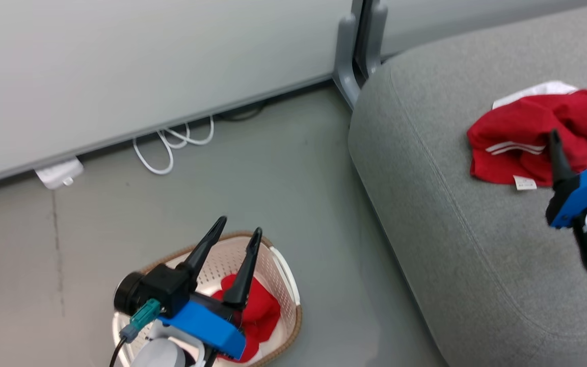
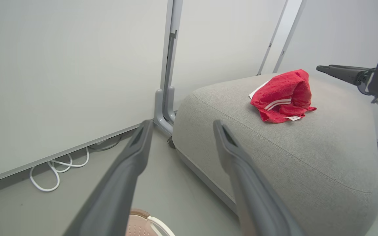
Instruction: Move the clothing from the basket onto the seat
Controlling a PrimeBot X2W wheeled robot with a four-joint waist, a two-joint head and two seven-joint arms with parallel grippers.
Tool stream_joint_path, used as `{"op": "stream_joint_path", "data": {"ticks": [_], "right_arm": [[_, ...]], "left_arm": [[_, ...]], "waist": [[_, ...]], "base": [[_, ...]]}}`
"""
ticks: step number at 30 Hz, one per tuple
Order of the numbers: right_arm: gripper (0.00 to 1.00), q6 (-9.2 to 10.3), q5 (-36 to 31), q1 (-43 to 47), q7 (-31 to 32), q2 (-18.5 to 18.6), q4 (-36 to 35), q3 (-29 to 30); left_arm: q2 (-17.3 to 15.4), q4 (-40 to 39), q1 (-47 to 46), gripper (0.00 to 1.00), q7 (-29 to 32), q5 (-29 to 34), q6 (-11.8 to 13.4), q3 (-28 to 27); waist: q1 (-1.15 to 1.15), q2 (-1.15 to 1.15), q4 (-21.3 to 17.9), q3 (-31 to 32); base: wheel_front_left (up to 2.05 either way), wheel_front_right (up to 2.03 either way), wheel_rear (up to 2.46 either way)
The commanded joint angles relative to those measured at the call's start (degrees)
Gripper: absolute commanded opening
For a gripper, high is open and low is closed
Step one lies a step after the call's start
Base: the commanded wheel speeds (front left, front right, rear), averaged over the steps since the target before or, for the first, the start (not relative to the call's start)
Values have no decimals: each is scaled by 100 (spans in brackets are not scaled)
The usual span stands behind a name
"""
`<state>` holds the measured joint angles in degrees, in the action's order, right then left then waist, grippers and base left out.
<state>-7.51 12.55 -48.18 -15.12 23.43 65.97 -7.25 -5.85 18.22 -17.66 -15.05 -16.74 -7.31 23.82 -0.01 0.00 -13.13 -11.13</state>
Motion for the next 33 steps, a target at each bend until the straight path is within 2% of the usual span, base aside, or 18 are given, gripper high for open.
{"op": "stream_joint_path", "data": {"ticks": [1,6,14,21,28,33], "right_arm": [[100,3,-27,271,0,-80,-188,-34],[100,3,40,1119,-1,-273,-1132,-3],[100,3,-157,2549,59,-726,-2893,328],[100,3,-571,3654,599,-1303,-4478,681],[100,3,-873,4421,1133,-1739,-5647,966],[100,3,-931,4775,1368,-1918,-6155,1079]], "left_arm": [[20,25,169,100,-20,-17,-4,-119],[97,109,585,100,-20,75,48,-507],[135,72,976,100,-20,179,145,-1211],[125,58,1114,100,-20,294,117,-1689],[132,58,1263,100,-20,393,71,-1947],[164,55,1330,100,-20,433,47,-2065]], "waist": [[1,0,217,501],[1,0,496,935],[1,0,1016,1148],[1,0,1446,1176],[1,0,1581,1191],[1,0,1560,1178]], "base": [[0,0,0],[0,0,0],[0,0,0],[0,0,0],[0,0,0],[0,0,0]]}}
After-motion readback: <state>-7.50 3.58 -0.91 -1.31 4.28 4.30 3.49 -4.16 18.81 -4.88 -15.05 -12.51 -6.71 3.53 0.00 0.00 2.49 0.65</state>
